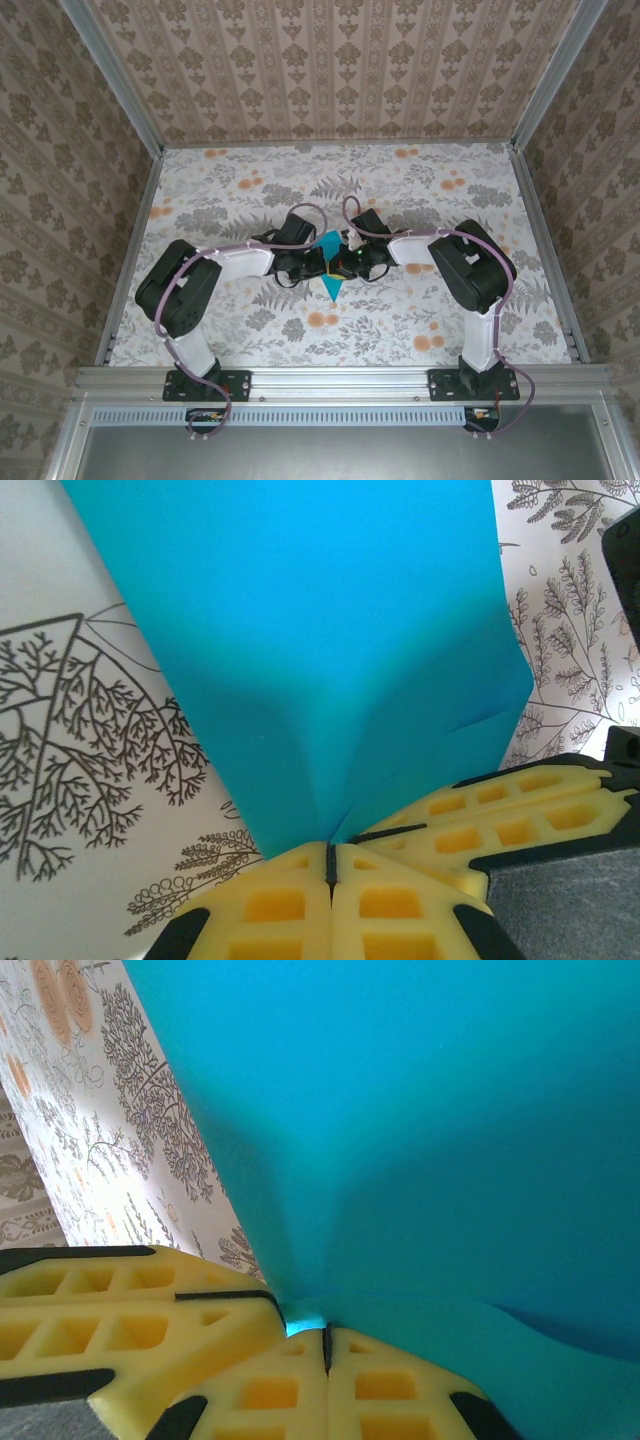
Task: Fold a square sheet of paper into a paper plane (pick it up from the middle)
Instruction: Third fold the triangle at the center of the table.
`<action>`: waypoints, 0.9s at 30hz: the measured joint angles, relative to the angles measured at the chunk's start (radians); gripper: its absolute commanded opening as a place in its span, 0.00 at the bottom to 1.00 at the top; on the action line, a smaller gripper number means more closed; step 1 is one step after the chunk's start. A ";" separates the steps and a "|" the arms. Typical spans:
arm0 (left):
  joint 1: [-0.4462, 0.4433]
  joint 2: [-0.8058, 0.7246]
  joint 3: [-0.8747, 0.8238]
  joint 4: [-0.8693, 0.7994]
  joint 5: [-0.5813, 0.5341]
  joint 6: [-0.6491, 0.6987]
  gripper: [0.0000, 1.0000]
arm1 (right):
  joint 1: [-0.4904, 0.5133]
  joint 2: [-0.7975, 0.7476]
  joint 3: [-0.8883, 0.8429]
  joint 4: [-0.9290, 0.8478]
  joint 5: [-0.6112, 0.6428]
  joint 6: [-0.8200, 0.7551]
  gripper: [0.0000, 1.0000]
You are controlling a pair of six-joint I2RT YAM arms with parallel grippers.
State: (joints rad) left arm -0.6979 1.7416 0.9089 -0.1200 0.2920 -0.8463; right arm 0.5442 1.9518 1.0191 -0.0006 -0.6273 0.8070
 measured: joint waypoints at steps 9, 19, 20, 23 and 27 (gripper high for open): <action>-0.002 0.022 0.016 -0.028 -0.012 0.000 0.00 | -0.005 -0.011 -0.002 0.002 -0.006 0.004 0.00; -0.004 0.025 0.037 -0.069 -0.034 0.015 0.00 | -0.071 -0.100 -0.020 -0.003 -0.008 -0.049 0.00; -0.004 0.025 0.039 -0.073 -0.035 0.018 0.00 | -0.076 -0.100 -0.021 -0.008 -0.008 -0.056 0.00; -0.003 0.025 0.044 -0.088 -0.042 0.039 0.00 | -0.082 -0.096 -0.021 -0.010 -0.009 -0.077 0.00; 0.000 0.025 0.056 -0.118 -0.050 0.079 0.00 | -0.074 -0.070 -0.021 -0.011 -0.021 -0.095 0.00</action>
State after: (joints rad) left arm -0.6983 1.7664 0.9653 -0.2382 0.2417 -0.7670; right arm 0.4706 1.8820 0.9985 -0.0116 -0.6483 0.7116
